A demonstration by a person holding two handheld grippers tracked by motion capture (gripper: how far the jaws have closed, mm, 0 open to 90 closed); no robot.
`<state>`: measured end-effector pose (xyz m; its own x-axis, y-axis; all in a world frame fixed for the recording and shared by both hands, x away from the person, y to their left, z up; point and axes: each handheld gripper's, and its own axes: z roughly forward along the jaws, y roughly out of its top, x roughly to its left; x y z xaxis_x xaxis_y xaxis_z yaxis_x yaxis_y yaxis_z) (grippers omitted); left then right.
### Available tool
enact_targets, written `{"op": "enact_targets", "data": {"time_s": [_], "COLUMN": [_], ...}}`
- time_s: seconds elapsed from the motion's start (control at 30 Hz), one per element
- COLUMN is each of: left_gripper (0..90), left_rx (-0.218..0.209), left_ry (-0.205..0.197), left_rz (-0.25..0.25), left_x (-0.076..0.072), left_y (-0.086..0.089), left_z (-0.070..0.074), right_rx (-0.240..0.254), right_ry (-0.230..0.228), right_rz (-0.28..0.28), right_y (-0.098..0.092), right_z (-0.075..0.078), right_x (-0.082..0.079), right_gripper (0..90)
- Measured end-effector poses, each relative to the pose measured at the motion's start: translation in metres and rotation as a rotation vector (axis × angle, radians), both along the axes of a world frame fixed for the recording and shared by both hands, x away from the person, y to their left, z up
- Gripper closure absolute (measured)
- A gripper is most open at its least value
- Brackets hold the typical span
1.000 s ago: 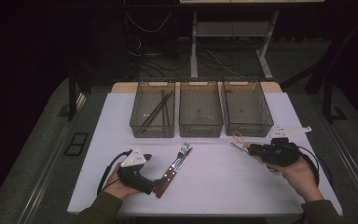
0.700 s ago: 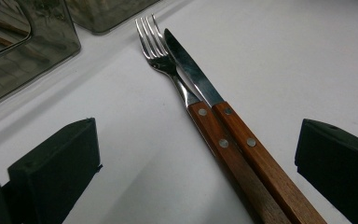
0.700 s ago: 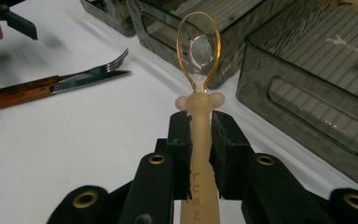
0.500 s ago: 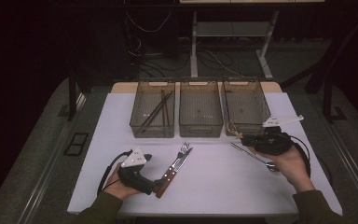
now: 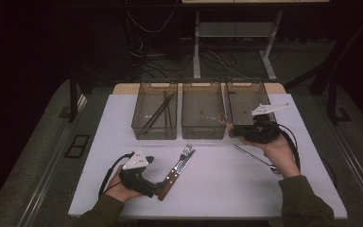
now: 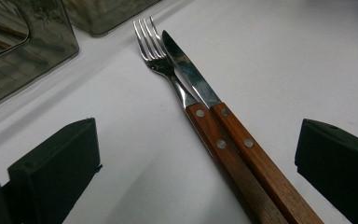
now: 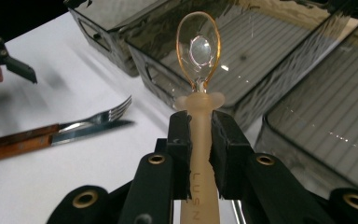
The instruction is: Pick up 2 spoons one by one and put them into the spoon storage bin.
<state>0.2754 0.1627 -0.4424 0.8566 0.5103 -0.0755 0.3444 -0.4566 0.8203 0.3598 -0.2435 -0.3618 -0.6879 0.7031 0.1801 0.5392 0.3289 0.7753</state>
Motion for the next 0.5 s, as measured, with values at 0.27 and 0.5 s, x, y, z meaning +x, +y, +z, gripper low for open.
{"op": "enact_targets", "data": {"time_s": [0.27,0.5], "left_gripper": [0.0,0.0], "left_rx": [0.0,0.001], "left_ry": [0.0,-0.002], "left_rz": [0.0,-0.005], "left_x": [-0.001,-0.001], "left_y": [0.0,0.0], "left_z": [0.0,0.0], "right_rx": [-0.017,-0.018], "right_ry": [0.012,0.034], "right_rz": [0.005,-0.002], "right_y": [0.023,0.04], "right_z": [0.015,0.02], "right_x": [0.023,0.048], "right_gripper": [78.4,78.4]}}
